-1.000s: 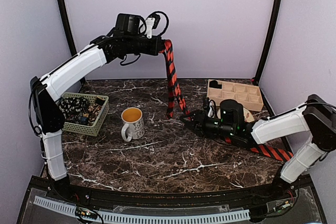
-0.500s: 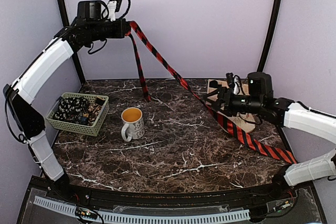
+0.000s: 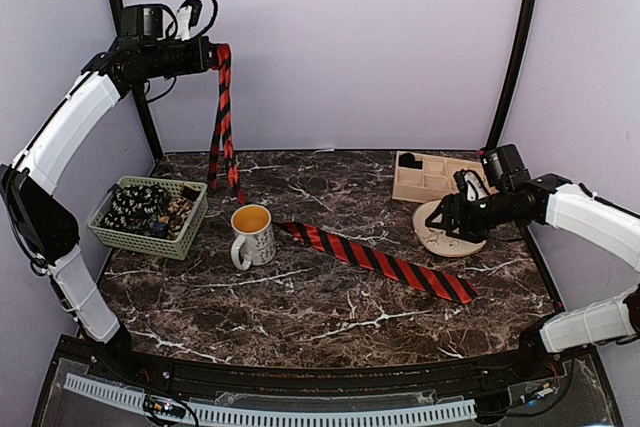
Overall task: Roll the ties
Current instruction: Put down the tie at the center of the board.
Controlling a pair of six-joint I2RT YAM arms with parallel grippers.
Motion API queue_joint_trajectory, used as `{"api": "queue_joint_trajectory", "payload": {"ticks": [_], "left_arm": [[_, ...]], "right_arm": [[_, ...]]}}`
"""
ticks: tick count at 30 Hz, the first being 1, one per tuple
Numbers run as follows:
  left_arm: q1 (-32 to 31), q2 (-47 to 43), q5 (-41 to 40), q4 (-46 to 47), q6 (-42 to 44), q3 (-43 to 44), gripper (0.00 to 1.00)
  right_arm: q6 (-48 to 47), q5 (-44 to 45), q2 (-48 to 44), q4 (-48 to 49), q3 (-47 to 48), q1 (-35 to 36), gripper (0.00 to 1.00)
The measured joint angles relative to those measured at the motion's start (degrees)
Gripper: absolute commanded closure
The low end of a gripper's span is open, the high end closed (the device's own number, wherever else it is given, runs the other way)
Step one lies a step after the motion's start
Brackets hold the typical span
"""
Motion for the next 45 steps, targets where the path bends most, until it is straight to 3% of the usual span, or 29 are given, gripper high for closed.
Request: {"api": "queue_joint_trajectory", "payload": {"ticks": [5, 11, 16, 23, 30, 31, 33, 34, 36, 41, 45], "left_arm": [[-3.6, 2.7, 8.6, -0.6, 0.5, -1.9, 1.0], [-7.8, 9.7, 7.7, -4.4, 1.6, -6.8, 1.0], [-5.3, 15.0, 2.5, -10.0, 1.9, -7.0, 1.0], [0.6, 18.9, 0.5, -16.2, 1.3, -6.8, 0.97], [1.4, 21.2, 1.4, -18.1, 1.3, -6.8, 0.79], [1.4, 21.4, 1.4, -18.2, 1.4, -6.8, 0.71], [1.3, 21.9, 1.6, -18.7, 2.0, -6.8, 0.4], [1.2, 22.1, 1.8, -19.0, 2.5, -6.8, 0.29], [1.2, 22.4, 3.0, -19.6, 3.8, -6.8, 0.17], [0.3, 22.5, 8.1, -20.5, 8.8, -6.6, 0.13], [-4.0, 22.5, 12.8, -19.9, 13.9, -6.6, 0.17]], "right_arm": [[-3.5, -0.3, 3.1, -4.7, 0.3, 0.0, 0.37], [-7.1, -2.3, 5.4, -6.4, 2.1, 0.0, 0.41], [-9.6, -3.7, 8.0, -6.3, 2.4, 1.9, 0.39], [-15.4, -2.1, 17.1, -6.3, 8.4, 10.2, 0.39], [-21.0, 2.5, 27.3, -7.5, 14.4, 15.9, 0.41], [-21.5, 3.6, 28.3, -8.0, 14.8, 16.5, 0.42], [-22.0, 5.5, 30.0, -8.9, 15.1, 17.3, 0.43], [-22.2, 6.4, 30.6, -9.6, 15.1, 17.6, 0.43], [-22.2, 7.7, 30.9, -11.1, 15.1, 17.7, 0.43], [-21.2, 7.8, 28.7, -12.4, 13.7, 16.5, 0.42], [-19.5, 5.6, 24.3, -12.7, 9.4, 13.2, 0.42]]}}
